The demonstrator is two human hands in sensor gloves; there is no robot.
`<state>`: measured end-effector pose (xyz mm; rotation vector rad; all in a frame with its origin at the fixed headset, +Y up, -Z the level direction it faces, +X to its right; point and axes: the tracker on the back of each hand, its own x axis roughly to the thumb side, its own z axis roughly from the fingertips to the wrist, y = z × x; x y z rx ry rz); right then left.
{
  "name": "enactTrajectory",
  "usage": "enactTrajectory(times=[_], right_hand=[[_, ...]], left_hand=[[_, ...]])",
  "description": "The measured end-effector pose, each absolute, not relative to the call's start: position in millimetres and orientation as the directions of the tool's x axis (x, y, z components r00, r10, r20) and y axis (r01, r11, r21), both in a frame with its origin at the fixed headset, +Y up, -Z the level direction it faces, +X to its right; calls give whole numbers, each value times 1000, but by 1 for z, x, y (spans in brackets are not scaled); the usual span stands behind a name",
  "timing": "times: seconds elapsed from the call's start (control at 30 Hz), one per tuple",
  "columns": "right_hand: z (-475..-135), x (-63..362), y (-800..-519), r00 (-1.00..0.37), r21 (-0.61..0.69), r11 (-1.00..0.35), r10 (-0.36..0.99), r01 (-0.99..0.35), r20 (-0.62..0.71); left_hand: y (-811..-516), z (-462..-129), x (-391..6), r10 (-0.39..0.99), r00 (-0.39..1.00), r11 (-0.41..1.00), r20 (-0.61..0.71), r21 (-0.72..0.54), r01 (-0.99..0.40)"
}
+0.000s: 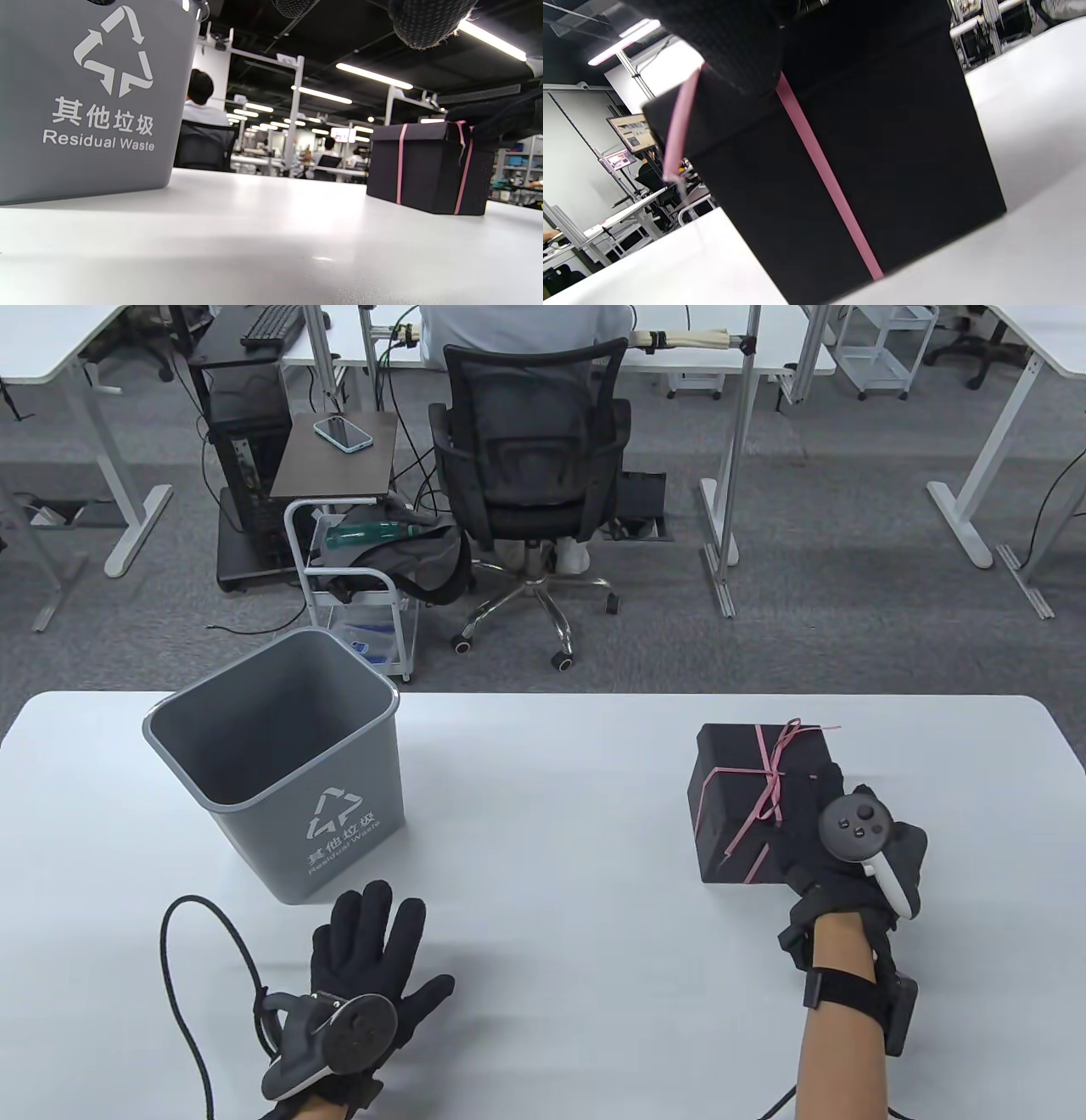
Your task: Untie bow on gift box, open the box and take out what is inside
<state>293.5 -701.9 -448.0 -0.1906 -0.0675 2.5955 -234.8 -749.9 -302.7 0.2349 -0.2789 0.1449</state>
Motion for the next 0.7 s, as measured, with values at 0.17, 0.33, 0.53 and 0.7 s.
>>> enactTrajectory(times=[0.17, 0.33, 0.53, 0.7], right_hand=[[-442, 291, -713, -849, -155, -846, 524, -510, -69], [-430, 284, -714, -854, -136, -848, 520, -511, -33], [-410, 259, -718, -866, -168, -852, 500, -496, 23], [-387, 230, -723, -865, -184, -846, 496, -501, 73]], left_hand=[[-748, -301, -235, 103, 952, 959, 288, 227, -172], [-749, -302, -236, 115, 952, 960, 285, 213, -180], [-747, -301, -236, 108, 951, 956, 289, 231, -179], [-743, -296, -232, 88, 949, 951, 303, 259, -171]])
